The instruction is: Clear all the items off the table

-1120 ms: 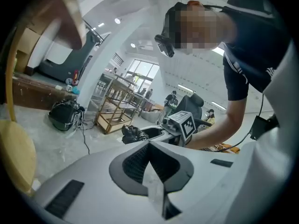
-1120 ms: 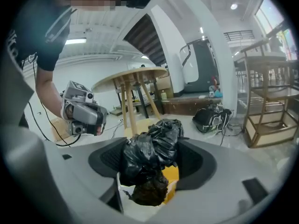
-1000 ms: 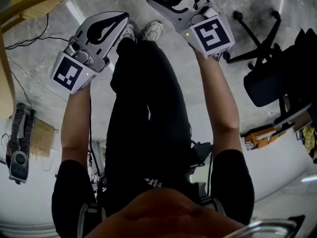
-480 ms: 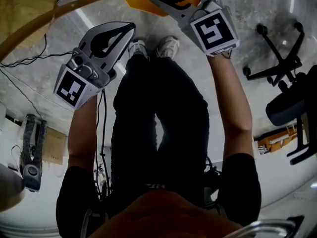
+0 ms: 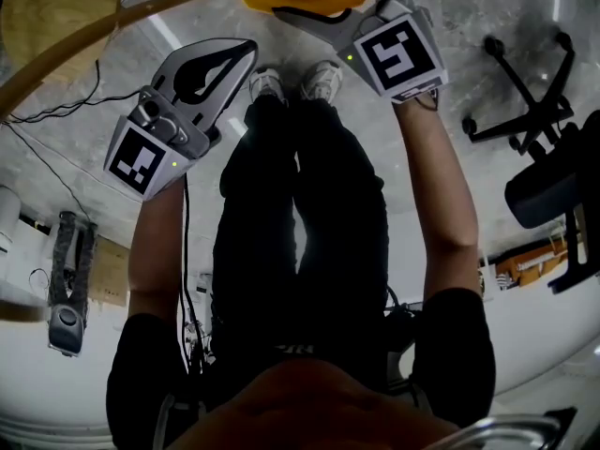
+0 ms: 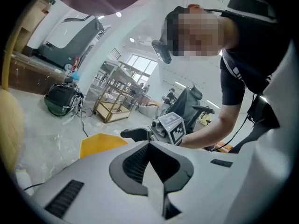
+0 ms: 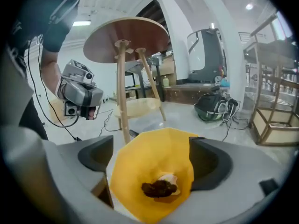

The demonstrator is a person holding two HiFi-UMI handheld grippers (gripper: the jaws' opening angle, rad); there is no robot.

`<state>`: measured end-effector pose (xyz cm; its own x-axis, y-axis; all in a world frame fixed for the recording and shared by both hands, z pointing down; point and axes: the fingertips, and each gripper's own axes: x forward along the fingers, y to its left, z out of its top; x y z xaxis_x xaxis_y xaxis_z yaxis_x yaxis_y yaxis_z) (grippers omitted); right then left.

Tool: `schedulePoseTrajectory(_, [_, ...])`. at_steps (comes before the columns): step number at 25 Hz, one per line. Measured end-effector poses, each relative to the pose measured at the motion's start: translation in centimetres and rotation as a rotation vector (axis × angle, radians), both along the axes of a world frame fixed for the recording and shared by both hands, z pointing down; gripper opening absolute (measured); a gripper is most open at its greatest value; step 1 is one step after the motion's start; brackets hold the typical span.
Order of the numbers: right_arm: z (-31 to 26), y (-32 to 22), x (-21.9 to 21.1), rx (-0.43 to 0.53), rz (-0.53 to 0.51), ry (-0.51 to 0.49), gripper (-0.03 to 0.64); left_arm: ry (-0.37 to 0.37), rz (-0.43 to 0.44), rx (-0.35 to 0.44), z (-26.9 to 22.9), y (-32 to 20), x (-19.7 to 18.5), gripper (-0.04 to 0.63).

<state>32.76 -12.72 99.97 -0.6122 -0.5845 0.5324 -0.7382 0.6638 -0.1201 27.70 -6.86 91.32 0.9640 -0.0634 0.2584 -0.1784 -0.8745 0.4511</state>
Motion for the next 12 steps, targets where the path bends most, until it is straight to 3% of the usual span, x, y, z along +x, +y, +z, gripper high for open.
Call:
schedulePoseTrajectory(4, [-7.0,0.5,-1.8,-0.001,-0.005,-0.02,0.512,0.015,0.007,0.004,-6.8,0.5,-1.1,0.012])
schedulePoseTrajectory(9, [-16.6,1.2,3.5,0.014,0.007,-0.036,0.485,0.052,-0.026,-0.03,-15.3,1.9,4.2,0.012])
schedulePoseTrajectory(12, [-24.7,1.1,4.9,0.058,-0.016,-0.03,0.395,0.073,-0.056,0.009,-22.3,2.2,5.2,0.012])
